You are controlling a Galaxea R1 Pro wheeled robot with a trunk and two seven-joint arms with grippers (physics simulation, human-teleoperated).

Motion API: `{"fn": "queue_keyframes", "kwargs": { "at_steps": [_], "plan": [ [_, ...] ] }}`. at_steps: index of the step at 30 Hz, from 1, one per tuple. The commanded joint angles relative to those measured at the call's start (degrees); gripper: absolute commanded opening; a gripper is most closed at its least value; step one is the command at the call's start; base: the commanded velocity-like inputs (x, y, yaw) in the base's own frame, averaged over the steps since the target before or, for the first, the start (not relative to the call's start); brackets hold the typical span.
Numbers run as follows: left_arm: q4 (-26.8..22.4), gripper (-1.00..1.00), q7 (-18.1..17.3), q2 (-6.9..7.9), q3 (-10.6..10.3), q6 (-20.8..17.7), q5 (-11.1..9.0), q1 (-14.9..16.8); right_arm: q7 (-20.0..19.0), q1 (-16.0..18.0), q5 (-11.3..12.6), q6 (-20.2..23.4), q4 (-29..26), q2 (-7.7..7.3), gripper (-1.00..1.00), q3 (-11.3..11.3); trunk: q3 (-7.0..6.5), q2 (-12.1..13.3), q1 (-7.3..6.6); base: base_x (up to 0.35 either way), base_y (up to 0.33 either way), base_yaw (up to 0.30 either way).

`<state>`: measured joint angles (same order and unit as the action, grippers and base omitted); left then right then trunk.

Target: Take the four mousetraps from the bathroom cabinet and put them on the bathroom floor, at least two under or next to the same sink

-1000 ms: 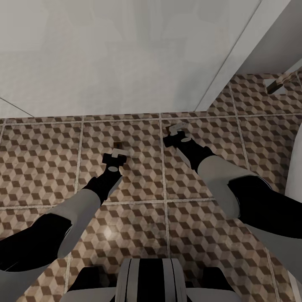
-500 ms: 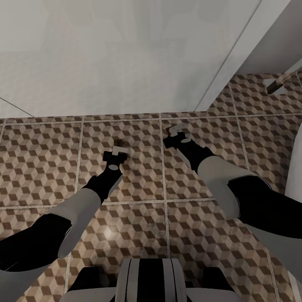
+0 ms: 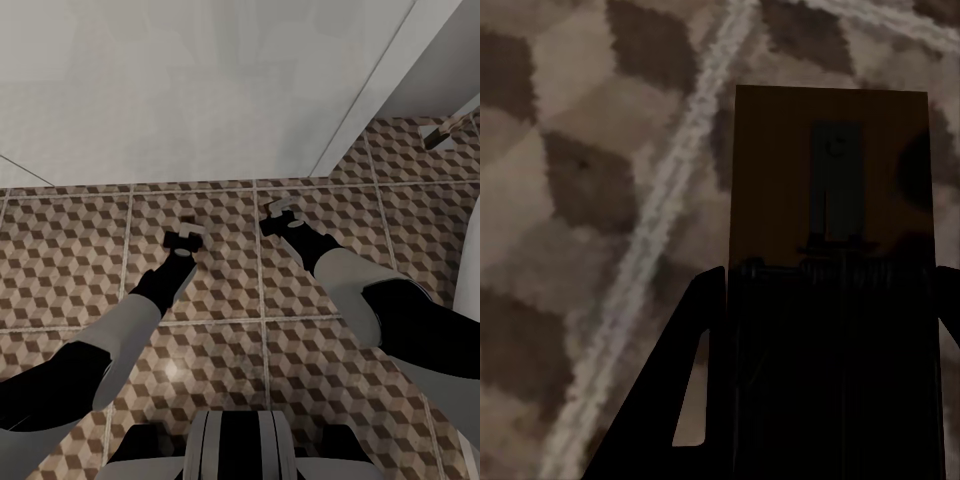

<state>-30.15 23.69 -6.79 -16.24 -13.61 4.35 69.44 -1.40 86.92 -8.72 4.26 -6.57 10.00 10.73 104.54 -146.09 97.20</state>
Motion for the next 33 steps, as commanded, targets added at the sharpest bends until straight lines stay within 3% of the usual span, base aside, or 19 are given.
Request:
{"fn": "queue_keyframes", "kwargs": {
  "at_steps": [1,7,18,25,33],
  "plan": [
    [-0.45,-1.00,0.37,0.03,-0.29,-1.92,0.53,0.07,-0.18,0.00,-0.51,0.40,-0.11,0.00,-1.00,-0.01,0.03,-0.01,-0.01,0.000,0.000,0.000],
    [-0.75,-1.00,0.37,0.02,-0.29,-4.58,0.41,0.96,-0.18,0.00,-0.51,0.40,-0.11,0.00,-1.00,0.00,0.03,-0.01,-0.01,0.000,0.000,0.000],
    [-0.60,-1.00,0.39,0.02,-0.29,-4.45,0.48,1.31,-0.18,0.00,-0.51,0.40,-0.11,0.00,-1.00,-0.01,0.03,-0.01,-0.01,0.000,0.000,0.000],
    [0.78,-1.00,0.40,0.02,-0.30,0.69,0.48,1.31,-0.26,0.00,-0.49,0.40,-0.11,0.00,-1.00,-0.01,0.03,-0.01,-0.01,0.000,0.000,0.000],
    [1.72,-1.00,0.40,0.02,-0.40,3.28,0.58,1.32,-0.21,0.00,-0.51,0.40,-0.11,0.00,-1.00,-0.01,0.03,-0.01,-0.01,0.000,0.000,0.000]
  ]
}}
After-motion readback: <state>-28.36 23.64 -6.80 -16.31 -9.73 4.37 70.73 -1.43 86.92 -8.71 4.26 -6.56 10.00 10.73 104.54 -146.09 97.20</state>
